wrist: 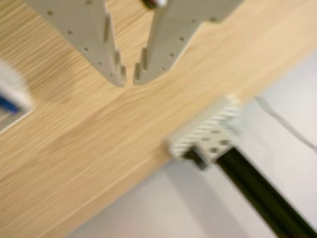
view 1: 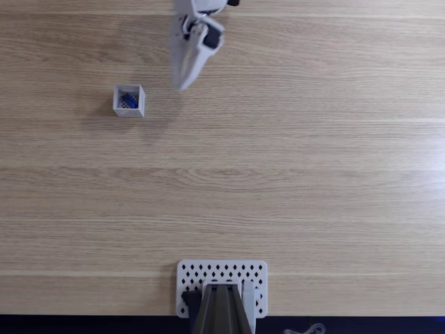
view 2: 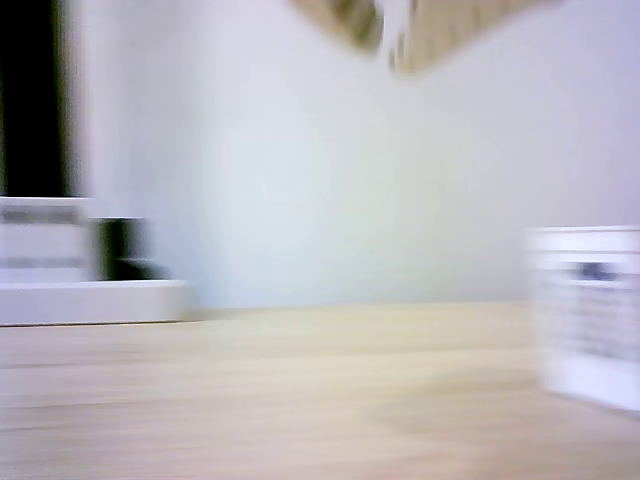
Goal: Grasp a peg and put it in the crate.
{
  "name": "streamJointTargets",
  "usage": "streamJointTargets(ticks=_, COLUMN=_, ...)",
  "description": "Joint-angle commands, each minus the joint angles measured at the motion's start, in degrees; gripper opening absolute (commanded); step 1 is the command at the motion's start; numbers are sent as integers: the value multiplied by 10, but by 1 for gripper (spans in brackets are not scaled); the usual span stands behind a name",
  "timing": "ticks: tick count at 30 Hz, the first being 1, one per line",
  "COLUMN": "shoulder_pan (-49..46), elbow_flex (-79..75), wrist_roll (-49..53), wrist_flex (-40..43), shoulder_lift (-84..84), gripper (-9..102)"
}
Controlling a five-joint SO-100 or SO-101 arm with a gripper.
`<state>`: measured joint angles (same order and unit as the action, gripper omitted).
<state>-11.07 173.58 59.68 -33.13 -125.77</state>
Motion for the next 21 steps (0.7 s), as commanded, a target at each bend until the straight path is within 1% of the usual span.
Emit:
streamJointTargets(ticks=1, shoulder_pan=71, elbow_flex=13, wrist_roll=-166, wrist_flex=103, shoulder_lift=-201, gripper=-1)
streamJointTargets(ticks=6, shoulder_pan=111, elbow_flex=4, wrist_roll=-370, wrist_flex=286, shoulder_lift=-323, gripper=-1)
streamJointTargets(ticks=10, shoulder_pan=137, elbow_flex=4, wrist_roll=-477, wrist_flex=418, shoulder_lift=-402, gripper=-1)
streamJointTargets(ticks=14, shoulder_pan=155, elbow_flex=13, wrist_roll=-547, wrist_flex=531, shoulder_lift=-490, gripper=-1)
streamJointTargets(ticks=21, shoulder_pan=127, elbow_flex=15, wrist_roll=-591, wrist_flex=702, shoulder_lift=-619, gripper=-1)
